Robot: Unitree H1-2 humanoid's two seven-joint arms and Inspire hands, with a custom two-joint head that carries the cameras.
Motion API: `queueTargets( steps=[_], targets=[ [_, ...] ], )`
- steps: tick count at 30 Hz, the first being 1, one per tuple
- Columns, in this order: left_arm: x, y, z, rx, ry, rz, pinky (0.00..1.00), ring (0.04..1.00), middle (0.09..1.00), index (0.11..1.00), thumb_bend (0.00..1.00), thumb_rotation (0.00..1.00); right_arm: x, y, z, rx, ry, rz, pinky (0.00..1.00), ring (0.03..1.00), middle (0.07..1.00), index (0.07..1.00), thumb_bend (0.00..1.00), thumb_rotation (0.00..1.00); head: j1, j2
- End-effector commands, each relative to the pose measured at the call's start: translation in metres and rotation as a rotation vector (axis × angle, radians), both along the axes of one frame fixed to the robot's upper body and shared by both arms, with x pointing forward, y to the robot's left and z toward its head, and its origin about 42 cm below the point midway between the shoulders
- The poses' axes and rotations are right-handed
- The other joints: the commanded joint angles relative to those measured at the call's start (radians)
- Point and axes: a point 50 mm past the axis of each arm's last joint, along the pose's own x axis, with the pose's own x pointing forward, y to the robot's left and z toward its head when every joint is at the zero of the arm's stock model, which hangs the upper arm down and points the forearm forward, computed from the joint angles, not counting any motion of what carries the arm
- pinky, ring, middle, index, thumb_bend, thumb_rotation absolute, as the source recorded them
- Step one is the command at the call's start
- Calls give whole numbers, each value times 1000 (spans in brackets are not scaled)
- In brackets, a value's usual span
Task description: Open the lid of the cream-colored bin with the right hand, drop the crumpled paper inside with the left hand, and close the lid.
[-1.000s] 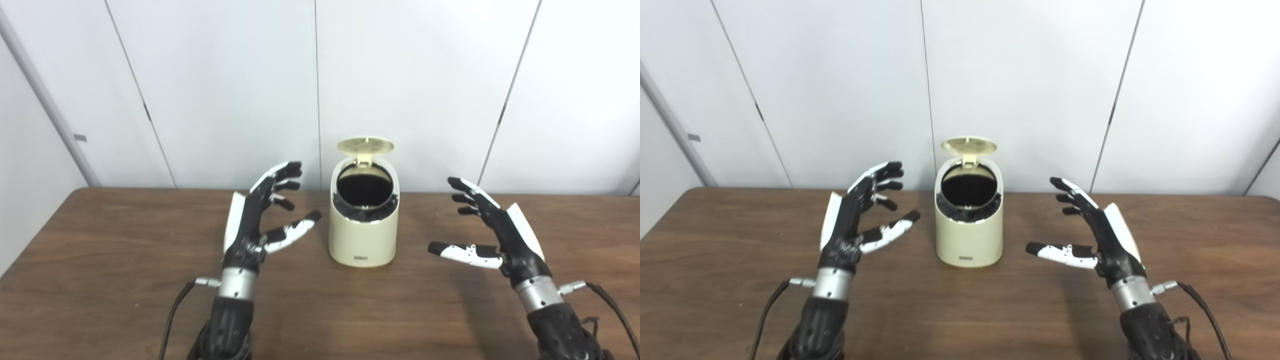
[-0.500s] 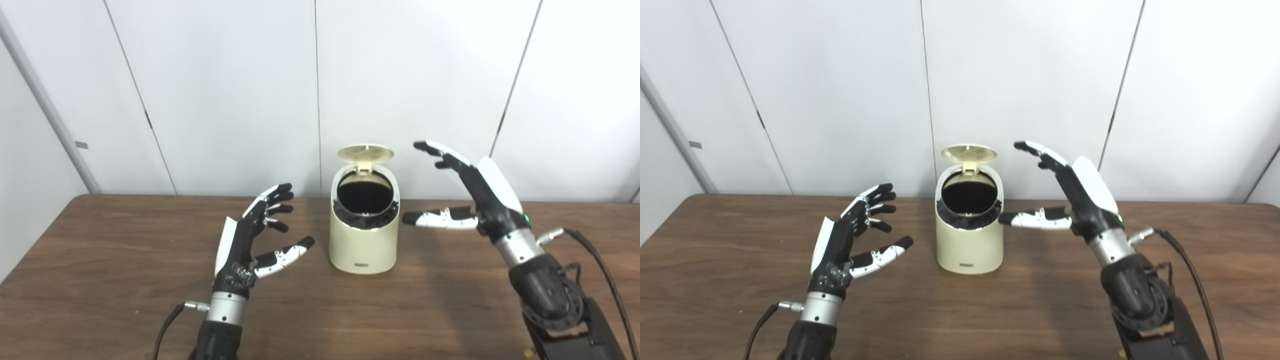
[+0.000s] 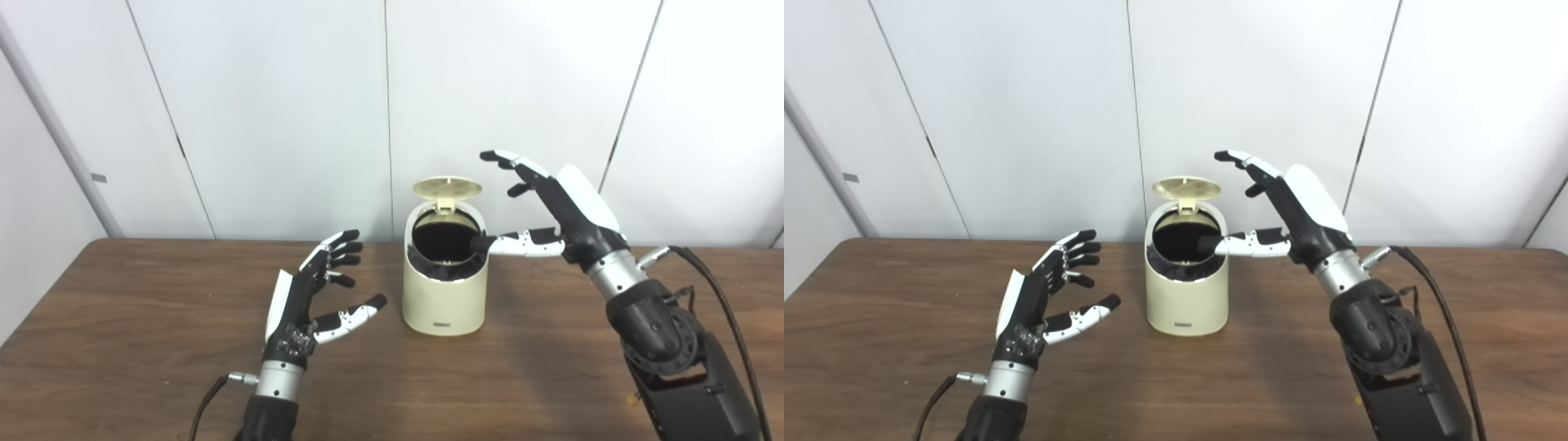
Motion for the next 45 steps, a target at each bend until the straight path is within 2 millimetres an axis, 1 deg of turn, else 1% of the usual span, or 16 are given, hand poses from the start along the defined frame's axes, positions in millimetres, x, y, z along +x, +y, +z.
queueTargets(
  steps=[1,5,9,15,17,20,22,26,31,41,45],
  targets=[
    [6,-3,16,0,-73,-19,569,730,769,828,683,52,1,3,28,-17,-77,4,670,868,894,872,806,652,4,2],
    [6,-4,15,-5,-63,-29,566,725,767,833,697,60,1,6,30,-34,-70,15,684,874,894,873,789,629,4,2],
    [6,-5,15,17,-66,-30,561,723,768,835,700,59,2,9,32,-51,-63,17,709,902,897,871,782,597,7,4],
    [7,-7,16,14,-67,-37,572,729,770,827,704,45,6,10,35,-151,-83,14,771,940,884,875,783,608,14,7],
    [7,-7,16,14,-66,-36,569,729,768,824,706,41,7,10,37,-190,-100,16,829,961,880,875,783,624,15,8],
    [7,-7,16,19,-68,-34,573,731,769,821,702,33,9,11,40,-229,-108,14,970,995,878,876,784,619,16,8],
    [7,-7,16,19,-66,-36,576,733,771,820,699,34,10,12,41,-248,-106,10,993,999,877,876,797,622,16,8],
    [7,-8,16,9,-64,-38,579,735,772,815,701,18,12,13,41,-278,-110,7,1000,1000,864,868,837,634,19,10],
    [7,-8,16,13,-65,-38,579,736,771,812,700,14,13,16,42,-310,-119,6,1000,1000,845,848,850,625,20,13],
    [7,-9,16,11,-62,-37,579,737,770,811,702,18,11,19,41,-347,-130,21,1000,1000,832,832,834,596,23,15],
    [6,-10,16,12,-65,-36,580,738,770,809,700,19,8,21,42,-360,-130,20,1000,1000,829,831,821,545,27,19]
  ],
)
